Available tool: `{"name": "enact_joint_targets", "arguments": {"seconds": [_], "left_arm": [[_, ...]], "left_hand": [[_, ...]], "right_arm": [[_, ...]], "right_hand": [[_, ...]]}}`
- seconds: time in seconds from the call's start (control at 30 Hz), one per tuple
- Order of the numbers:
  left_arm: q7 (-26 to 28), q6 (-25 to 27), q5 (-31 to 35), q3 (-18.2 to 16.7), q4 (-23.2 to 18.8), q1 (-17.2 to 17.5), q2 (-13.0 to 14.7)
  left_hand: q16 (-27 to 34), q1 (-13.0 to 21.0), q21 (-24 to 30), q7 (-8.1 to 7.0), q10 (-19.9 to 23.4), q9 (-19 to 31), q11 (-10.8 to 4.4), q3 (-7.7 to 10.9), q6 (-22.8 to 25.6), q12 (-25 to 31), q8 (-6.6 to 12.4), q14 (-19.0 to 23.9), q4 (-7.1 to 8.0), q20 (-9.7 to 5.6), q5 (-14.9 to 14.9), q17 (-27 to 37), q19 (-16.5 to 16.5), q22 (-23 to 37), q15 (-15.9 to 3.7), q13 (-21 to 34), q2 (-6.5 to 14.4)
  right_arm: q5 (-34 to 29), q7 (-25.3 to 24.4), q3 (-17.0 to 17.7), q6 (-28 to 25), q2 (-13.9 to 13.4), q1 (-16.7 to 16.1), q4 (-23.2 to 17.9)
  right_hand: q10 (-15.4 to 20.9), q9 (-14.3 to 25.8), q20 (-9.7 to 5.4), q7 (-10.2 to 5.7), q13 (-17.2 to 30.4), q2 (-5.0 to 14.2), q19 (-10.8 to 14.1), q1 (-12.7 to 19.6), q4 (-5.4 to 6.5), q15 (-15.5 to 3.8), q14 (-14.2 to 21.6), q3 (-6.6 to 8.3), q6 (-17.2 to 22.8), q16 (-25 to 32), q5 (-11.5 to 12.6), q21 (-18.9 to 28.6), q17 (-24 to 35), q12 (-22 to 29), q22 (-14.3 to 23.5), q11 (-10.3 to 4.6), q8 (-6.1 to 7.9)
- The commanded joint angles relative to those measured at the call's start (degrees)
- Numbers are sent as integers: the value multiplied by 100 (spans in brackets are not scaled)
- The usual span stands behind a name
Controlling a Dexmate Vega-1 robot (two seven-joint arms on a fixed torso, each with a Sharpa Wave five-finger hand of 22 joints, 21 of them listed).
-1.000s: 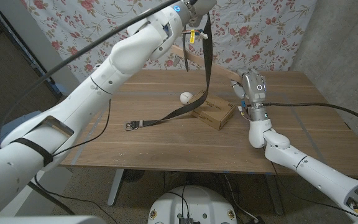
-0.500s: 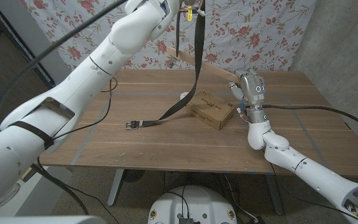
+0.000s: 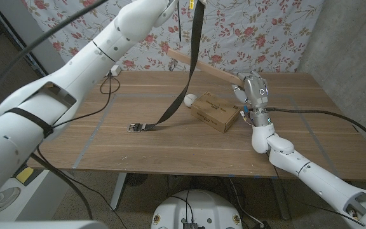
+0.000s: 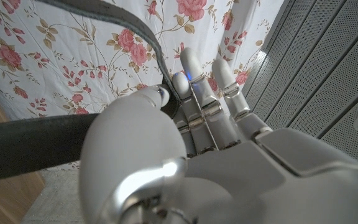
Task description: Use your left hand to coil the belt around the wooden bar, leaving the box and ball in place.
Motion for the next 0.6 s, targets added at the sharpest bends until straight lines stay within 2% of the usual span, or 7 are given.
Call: {"name": "enact_joint_targets", "arguments": {"seconds": [0.03,0.17,0.3,0.6], "left_arm": [[278,243,-109,305,628,-4,43],[307,335,-231,361,715,115,88],[342,407,-321,397,739,238,170],[313,613,-548,316,628,604,398]], "left_hand": [[-40,90,0,-112,342,468,-368,3,126,-47,537,-11,22,-132,2,14,-22,3,-322,-10,19],[-71,93,-5,-130,356,457,-362,-4,141,-43,542,-8,24,-126,-2,17,-20,-4,-321,-12,17],[-98,97,-13,-131,365,428,-353,-10,171,-39,542,7,25,-128,-4,20,-23,-10,-324,-12,16],[-158,105,-16,-140,367,418,-352,-32,156,-43,547,30,26,-128,-14,32,-2,-20,-320,-17,14]], "right_arm": [[-152,-5,798,924,451,-339,-167],[-215,-5,1014,1204,573,-404,-290],[10,-5,1010,1444,573,-354,-328],[645,27,655,1766,346,-84,-277]], "right_hand": [[-19,17,-810,-12,-1,298,-30,194,232,-556,-36,224,223,-30,29,-10,12,-5,5,13,8],[-20,14,-812,-21,5,299,-29,195,238,-557,-30,220,221,-28,37,-15,12,-1,6,11,1],[-18,23,-813,-1,2,300,-23,198,240,-557,-26,218,221,-26,43,-16,13,-3,7,10,4],[-14,53,-815,3,2,302,-15,200,248,-558,-14,212,226,-22,55,-21,14,-3,8,15,19]]}}
